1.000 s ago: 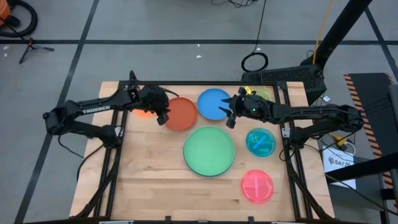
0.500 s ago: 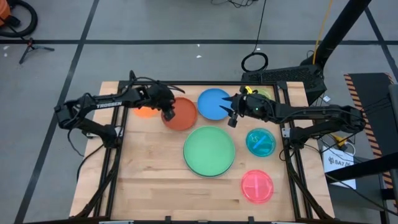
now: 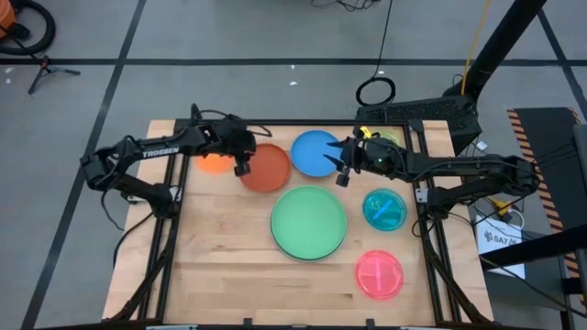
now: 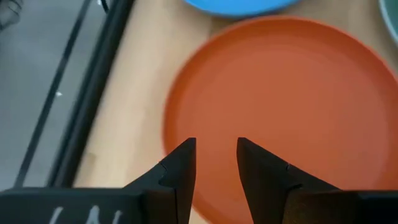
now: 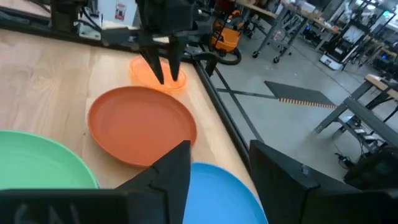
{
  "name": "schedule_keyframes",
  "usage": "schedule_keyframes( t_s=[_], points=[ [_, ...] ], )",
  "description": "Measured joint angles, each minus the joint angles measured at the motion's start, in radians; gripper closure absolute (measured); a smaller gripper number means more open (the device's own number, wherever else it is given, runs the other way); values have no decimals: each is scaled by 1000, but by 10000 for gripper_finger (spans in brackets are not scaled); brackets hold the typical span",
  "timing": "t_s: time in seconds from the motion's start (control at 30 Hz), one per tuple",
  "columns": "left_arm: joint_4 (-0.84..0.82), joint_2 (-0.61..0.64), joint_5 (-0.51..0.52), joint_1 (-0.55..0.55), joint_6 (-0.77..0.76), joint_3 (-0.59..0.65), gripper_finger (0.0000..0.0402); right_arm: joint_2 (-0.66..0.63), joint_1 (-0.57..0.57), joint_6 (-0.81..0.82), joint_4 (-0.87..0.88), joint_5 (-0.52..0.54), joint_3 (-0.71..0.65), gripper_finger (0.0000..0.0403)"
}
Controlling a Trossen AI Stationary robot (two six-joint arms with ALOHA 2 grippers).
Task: Stack plastic plates
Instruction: Stack the dark orange plate on top of the green plate
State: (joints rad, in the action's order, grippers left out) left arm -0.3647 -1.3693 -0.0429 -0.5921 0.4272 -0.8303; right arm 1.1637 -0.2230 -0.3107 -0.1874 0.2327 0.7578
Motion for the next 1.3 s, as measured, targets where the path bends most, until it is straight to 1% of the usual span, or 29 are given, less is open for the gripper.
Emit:
schedule_keyframes(
  t_s=[0.17,0.33,0.47,0.8,0.97,1.07,1.17,1.3],
  points=[
    [84,-11,-9,-54,3,0,277,0,0,-1,-13,0,0,248],
    [169,-69,-13,-100,-92,-2,277,0,0,-1,-13,1,0,248],
    [93,-109,-13,-128,-97,-29,277,0,-2,-1,-11,1,0,248],
    [99,-153,-37,-161,-116,-45,277,0,-27,9,17,2,0,248],
    [97,-182,-45,-161,-80,-45,277,0,-31,11,36,1,0,248],
    [98,-196,-46,-161,-83,-45,276,0,-37,14,37,2,0,248],
    [96,-209,-45,-162,-93,-45,264,0,-38,14,43,2,0,248],
    [81,-216,-45,-162,-115,-45,227,0,-39,14,42,1,0,248]
  ],
)
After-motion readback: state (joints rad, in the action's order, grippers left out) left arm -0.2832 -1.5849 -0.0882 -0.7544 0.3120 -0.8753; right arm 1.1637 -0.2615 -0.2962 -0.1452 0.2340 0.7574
